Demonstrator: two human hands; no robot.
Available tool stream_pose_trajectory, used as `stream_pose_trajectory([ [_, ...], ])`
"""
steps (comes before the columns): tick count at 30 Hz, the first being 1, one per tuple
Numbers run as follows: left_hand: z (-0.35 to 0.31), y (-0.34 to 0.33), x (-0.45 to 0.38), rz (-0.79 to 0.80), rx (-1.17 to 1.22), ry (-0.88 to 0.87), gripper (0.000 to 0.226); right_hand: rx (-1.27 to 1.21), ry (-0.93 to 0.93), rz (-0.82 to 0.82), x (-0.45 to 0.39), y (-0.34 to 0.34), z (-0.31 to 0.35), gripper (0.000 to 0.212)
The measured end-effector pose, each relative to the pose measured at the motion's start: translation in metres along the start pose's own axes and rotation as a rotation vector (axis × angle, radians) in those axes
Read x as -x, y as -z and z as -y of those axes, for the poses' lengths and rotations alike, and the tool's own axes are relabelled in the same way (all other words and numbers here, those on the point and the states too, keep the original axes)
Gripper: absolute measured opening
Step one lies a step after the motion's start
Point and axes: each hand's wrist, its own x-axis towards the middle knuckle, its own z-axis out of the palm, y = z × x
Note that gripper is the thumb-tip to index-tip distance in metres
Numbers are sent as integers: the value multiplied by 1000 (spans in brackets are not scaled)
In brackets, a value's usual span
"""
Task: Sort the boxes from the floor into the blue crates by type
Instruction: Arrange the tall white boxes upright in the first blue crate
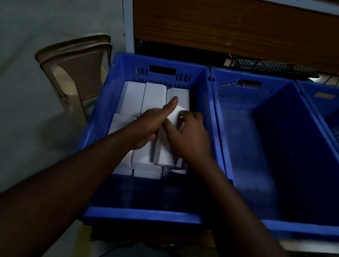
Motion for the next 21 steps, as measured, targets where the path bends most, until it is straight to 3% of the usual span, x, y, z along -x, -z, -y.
stream_pose_trajectory([
  [2,9,6,-6,-35,26,-46,64,-220,-4,1,-1,-1,-6,21],
  [3,12,9,-10,-54,61,-61,50,-255,-5,-4,-2,-1,-10,24],
  [6,14,13,-21,-55,232,-46,43,-163,-5,33,-2,5,-17,59],
  [9,15,9,-27,-7,306,-38,41,-134,-93,226,1,1,-17,107],
  [11,20,4,-25,-65,63,-94,36,-63,-174,265,4,0,-17,113],
  [14,33,14,-31,-302,-671,-412,37,71,-265,256,8,-2,-21,108],
  [17,43,26,-41,-202,-1024,-427,57,188,-307,390,10,-14,-26,109],
  [21,59,28,-43,-106,-1322,-432,59,261,-335,516,3,-28,-31,100],
])
